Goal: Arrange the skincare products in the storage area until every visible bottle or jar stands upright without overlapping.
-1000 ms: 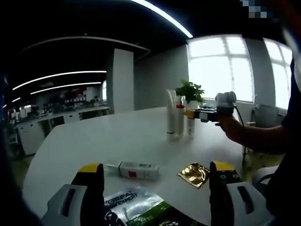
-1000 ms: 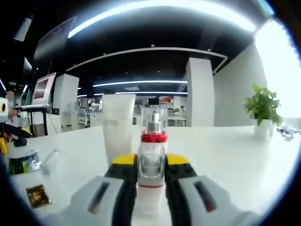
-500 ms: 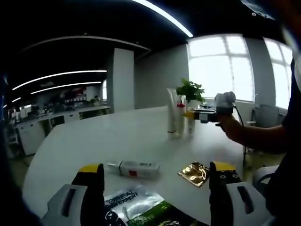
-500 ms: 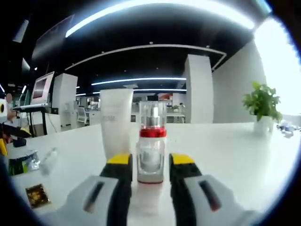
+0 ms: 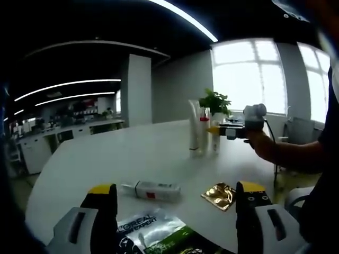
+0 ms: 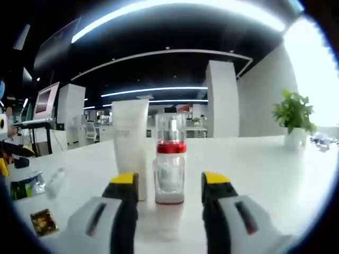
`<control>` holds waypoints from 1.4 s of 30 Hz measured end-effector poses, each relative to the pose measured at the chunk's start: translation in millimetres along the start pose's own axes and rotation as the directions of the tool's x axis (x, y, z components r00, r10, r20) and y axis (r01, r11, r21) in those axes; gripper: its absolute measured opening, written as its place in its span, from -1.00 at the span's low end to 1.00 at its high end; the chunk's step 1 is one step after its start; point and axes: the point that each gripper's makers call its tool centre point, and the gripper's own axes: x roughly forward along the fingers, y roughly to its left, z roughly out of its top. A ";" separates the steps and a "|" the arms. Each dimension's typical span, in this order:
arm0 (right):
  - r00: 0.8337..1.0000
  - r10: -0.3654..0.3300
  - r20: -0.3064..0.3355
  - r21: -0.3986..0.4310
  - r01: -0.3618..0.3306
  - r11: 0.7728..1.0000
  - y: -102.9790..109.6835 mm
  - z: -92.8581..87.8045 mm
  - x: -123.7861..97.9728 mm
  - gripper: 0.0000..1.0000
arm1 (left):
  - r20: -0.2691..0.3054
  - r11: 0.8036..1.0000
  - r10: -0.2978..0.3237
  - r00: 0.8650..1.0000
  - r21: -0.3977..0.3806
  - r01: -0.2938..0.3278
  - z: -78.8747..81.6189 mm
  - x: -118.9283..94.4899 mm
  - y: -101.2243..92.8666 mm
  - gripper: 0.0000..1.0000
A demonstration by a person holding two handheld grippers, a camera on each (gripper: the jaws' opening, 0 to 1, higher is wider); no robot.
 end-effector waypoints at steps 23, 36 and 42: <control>0.999 0.014 0.042 0.054 -0.017 0.998 -9.5 17.7 -28.3 1.00 | 0.011 1.000 0.018 1.000 -0.004 -0.018 5.6 -4.5 -1.0 0.97; 0.994 -0.007 0.105 0.015 0.005 1.000 -18.6 60.8 -62.8 0.99 | 0.032 0.999 0.035 0.999 -0.021 -0.034 10.5 -8.0 -4.4 0.99; 0.991 0.013 0.133 -0.032 -0.009 0.999 -7.8 90.8 -72.4 0.99 | 0.032 0.998 0.049 0.998 -0.036 -0.047 5.3 -12.2 -2.2 0.99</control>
